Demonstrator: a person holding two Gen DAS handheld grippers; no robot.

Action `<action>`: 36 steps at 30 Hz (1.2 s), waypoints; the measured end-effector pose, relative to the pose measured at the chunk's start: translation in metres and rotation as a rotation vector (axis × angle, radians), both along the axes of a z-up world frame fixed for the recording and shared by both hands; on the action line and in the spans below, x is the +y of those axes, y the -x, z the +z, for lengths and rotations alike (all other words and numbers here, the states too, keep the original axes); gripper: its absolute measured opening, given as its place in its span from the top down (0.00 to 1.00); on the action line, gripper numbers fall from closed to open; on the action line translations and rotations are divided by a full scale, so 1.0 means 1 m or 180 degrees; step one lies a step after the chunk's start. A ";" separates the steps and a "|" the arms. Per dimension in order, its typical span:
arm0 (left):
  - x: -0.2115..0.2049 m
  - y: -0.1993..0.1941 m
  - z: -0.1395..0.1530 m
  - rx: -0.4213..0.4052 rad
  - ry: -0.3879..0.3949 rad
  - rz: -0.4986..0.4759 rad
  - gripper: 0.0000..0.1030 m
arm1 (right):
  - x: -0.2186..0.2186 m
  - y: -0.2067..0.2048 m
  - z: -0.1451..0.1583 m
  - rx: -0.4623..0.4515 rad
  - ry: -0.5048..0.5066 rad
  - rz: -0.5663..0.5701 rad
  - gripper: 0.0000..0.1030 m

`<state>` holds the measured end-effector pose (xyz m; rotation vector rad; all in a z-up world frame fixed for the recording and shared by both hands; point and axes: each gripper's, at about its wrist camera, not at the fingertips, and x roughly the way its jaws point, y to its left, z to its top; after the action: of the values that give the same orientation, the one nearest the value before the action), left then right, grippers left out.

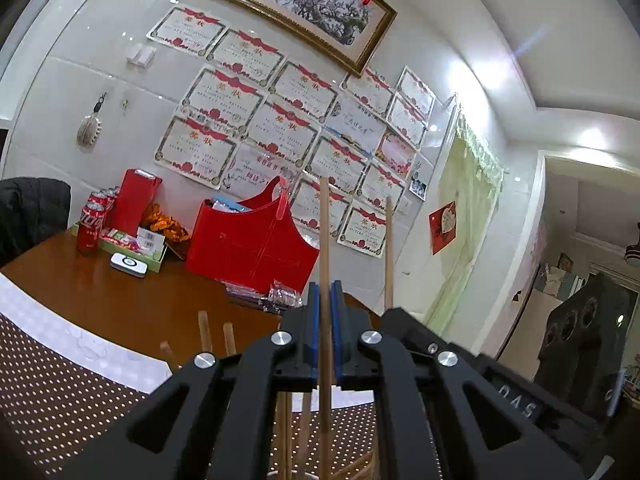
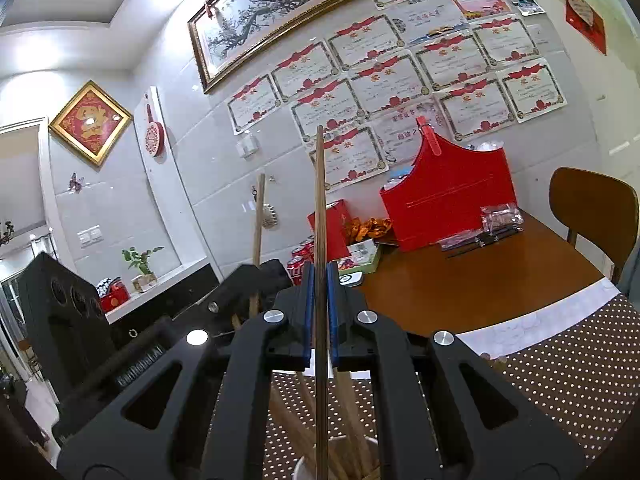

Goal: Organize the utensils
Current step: 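Raise both held sticks over the pink cup and lower them in, then open both tools to release the sticks into the pink cup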

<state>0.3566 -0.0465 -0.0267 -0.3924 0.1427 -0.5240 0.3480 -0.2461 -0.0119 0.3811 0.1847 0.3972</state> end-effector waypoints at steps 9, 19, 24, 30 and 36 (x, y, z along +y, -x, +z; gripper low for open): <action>-0.007 -0.011 -0.025 0.0024 -0.0112 0.0094 0.95 | -0.001 -0.004 -0.015 -0.0039 0.0052 -0.0099 0.94; -0.010 -0.005 -0.045 0.0069 -0.0249 0.0124 0.95 | 0.010 0.003 -0.030 0.0039 0.0180 -0.0075 0.93; -0.002 0.007 -0.045 0.0105 -0.0278 0.0145 0.75 | 0.004 0.015 -0.029 0.0115 0.0158 -0.0091 0.71; 0.011 0.037 -0.027 -0.0017 -0.0329 0.0253 0.29 | -0.008 0.051 -0.010 -0.0071 0.0084 -0.0240 0.06; 0.018 0.067 -0.002 -0.0011 -0.0522 0.0357 0.20 | -0.018 0.077 0.012 -0.0011 0.0144 -0.0450 0.06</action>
<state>0.2900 -0.0283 -0.0289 -0.2379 0.1583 -0.3991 0.2706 -0.2638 -0.0004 0.3466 0.1619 0.2542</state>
